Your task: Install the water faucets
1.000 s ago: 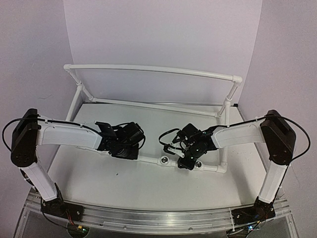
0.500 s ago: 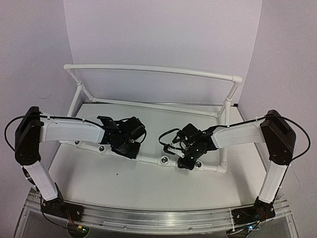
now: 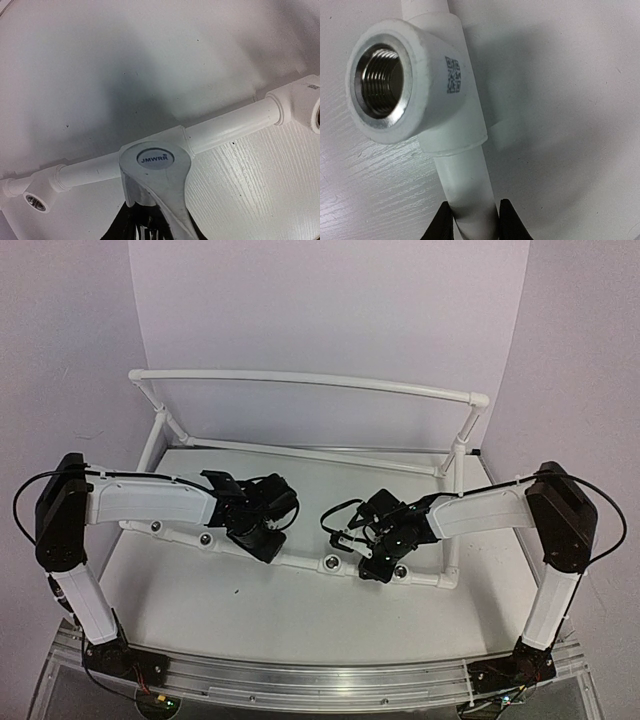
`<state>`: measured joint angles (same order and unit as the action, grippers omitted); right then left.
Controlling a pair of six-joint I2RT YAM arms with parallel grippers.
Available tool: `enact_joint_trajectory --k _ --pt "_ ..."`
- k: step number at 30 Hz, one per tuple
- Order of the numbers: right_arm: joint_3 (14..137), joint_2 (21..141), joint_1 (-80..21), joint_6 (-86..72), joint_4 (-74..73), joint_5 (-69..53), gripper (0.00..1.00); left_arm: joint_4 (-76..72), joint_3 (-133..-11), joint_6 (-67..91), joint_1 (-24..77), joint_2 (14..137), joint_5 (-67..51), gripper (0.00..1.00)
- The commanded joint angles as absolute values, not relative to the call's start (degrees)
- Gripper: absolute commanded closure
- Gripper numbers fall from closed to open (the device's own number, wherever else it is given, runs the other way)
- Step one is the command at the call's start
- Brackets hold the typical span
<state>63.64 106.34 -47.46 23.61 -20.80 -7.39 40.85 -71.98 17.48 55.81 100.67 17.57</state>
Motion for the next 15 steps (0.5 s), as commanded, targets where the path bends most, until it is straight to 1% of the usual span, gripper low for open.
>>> enact_joint_trajectory --k 1,7,15 --pt "64.34 107.8 -47.88 19.34 -21.62 -8.3 1.0 44.35 -69.13 8.37 55.81 100.2 12.23 1.0" --pt "64.42 107.93 -47.9 19.34 -21.69 -8.45 1.0 44.13 -68.18 -0.98 55.81 96.82 11.65 1.0" --pt "64.51 107.99 -47.89 19.26 -21.82 -8.47 1.0 46.68 -69.37 -10.01 55.81 99.85 12.83 1.0"
